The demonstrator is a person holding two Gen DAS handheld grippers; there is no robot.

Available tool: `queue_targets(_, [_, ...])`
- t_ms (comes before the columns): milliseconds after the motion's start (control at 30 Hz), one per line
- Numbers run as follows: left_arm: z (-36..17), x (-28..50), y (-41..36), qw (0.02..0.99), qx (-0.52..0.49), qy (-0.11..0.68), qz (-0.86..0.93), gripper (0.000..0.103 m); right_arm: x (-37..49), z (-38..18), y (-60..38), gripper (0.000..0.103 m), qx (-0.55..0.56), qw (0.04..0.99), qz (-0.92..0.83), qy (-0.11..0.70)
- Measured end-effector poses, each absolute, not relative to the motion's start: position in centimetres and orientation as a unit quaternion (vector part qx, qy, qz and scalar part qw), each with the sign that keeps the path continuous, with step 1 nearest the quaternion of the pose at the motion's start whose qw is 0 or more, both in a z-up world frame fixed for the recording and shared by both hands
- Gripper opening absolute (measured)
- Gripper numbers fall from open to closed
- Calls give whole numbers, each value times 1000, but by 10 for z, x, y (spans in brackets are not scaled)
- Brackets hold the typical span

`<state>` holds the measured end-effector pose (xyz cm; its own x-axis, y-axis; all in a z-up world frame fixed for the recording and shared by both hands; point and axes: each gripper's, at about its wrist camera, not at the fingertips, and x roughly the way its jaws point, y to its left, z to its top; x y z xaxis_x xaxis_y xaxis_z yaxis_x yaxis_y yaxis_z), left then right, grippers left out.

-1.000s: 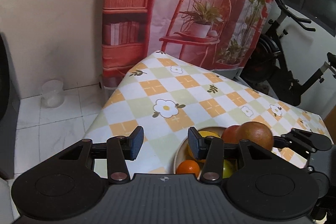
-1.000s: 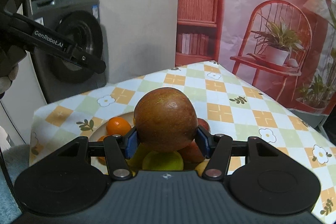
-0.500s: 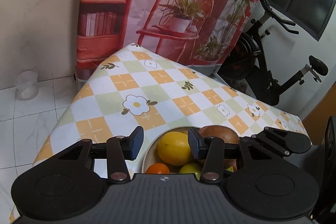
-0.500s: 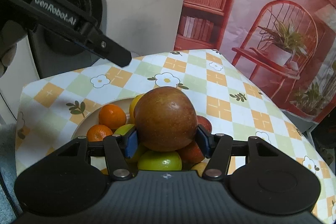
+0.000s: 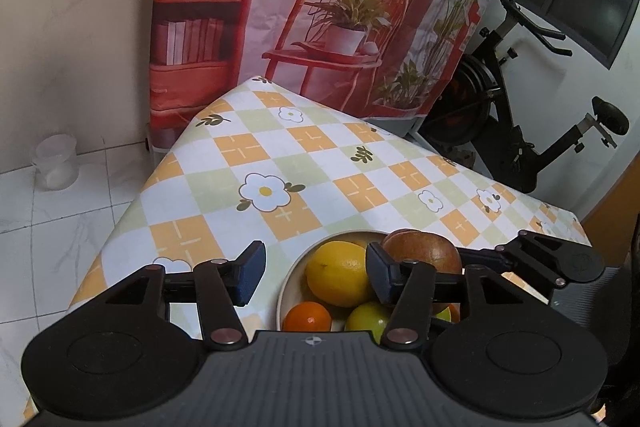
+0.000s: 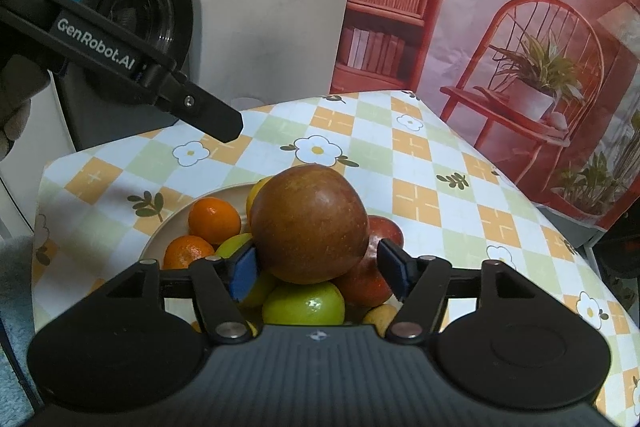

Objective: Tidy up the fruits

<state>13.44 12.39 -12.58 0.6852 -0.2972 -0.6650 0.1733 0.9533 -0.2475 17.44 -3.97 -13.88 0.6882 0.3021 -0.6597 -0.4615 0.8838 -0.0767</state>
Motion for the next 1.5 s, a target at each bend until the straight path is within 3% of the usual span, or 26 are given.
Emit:
queue_targets(233, [-115, 125, 115, 922, -55, 366, -116, 71, 159, -131, -51, 78, -91, 921, 200, 321])
queue_targets(633, [-86, 85, 87, 940, 31, 336, -53, 85, 108, -99, -109, 103, 59, 949, 87, 296])
queue_targets(1000, [-44, 35, 59, 951, 49, 304, -40, 90, 45, -59, -145, 103, 129, 946, 15, 298])
queue_targets(1500, [-5, -39, 26, 957, 79, 273, -53, 94, -21, 4, -150, 103, 133, 951, -31, 277])
